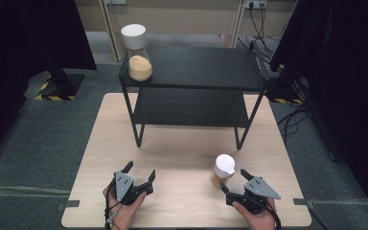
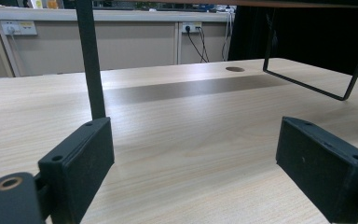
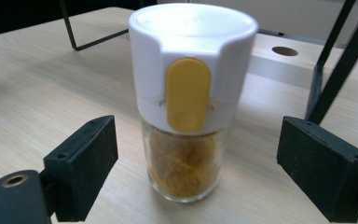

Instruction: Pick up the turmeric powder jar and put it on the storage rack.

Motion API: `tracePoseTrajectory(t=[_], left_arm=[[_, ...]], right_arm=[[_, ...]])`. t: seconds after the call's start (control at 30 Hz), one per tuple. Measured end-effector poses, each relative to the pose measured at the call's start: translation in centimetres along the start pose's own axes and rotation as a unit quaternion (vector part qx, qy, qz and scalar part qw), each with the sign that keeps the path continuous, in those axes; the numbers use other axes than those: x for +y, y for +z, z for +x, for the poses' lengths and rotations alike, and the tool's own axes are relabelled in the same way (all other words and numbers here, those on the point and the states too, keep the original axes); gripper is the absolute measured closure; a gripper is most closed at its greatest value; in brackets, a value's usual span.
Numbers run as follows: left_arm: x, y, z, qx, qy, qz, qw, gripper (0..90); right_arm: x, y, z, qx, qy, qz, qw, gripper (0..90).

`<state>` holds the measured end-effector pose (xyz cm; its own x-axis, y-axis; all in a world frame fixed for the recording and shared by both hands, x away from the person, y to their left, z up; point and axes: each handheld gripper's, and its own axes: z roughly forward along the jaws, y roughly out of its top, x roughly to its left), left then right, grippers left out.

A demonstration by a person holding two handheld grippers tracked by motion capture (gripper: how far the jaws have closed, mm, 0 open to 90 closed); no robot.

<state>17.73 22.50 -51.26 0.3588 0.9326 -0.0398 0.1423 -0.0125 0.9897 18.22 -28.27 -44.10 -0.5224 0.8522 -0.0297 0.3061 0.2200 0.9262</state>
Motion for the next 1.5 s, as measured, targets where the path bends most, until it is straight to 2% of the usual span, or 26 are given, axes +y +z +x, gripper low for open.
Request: tracePoseTrajectory(t=[0.23, 0.6, 0.7, 0.93, 1.1, 1.3, 1.5], left_arm=[[0.0, 0.0, 0.1, -0.001, -0.001, -0.001, 1.0, 11.0], [0.0, 0.0, 0.1, -0.002, 0.0, 0.0, 1.0, 11.1], [0.0, 0.0, 0.0, -0.002, 0.001, 0.0, 1.0, 11.2], [-0.1, 0.0, -0.1, -0.001, 0.003, -0.001, 1.0, 11.3], [-0.1, 0.0, -0.1, -0.002, 0.003, -0.001, 1.0, 11.3], [-0.1, 0.0, -0.1, -0.001, 0.004, -0.002, 1.0, 11.5], [-0.1, 0.0, -0.2, 0.0, 0.008, -0.001, 1.0, 11.5]], right_arm=[[0.8, 1.9, 0.4, -0.001, -0.005, 0.012, 0.9999, 16.8], [0.9, 3.0, 0.3, -0.001, -0.002, 0.017, 0.9999, 26.6], [0.9, 3.0, 0.4, 0.0, -0.01, 0.017, 0.9998, 30.0], [0.5, 3.0, 0.2, 0.004, 0.0, 0.007, 1.0, 30.6], [0.3, 2.8, 0.5, -0.001, -0.003, 0.002, 1.0, 30.6], [0.5, 1.9, 1.1, -0.012, -0.004, -0.022, 0.9997, 30.6], [1.2, 0.9, 1.0, -0.02, -0.004, -0.045, 0.9988, 30.6]])
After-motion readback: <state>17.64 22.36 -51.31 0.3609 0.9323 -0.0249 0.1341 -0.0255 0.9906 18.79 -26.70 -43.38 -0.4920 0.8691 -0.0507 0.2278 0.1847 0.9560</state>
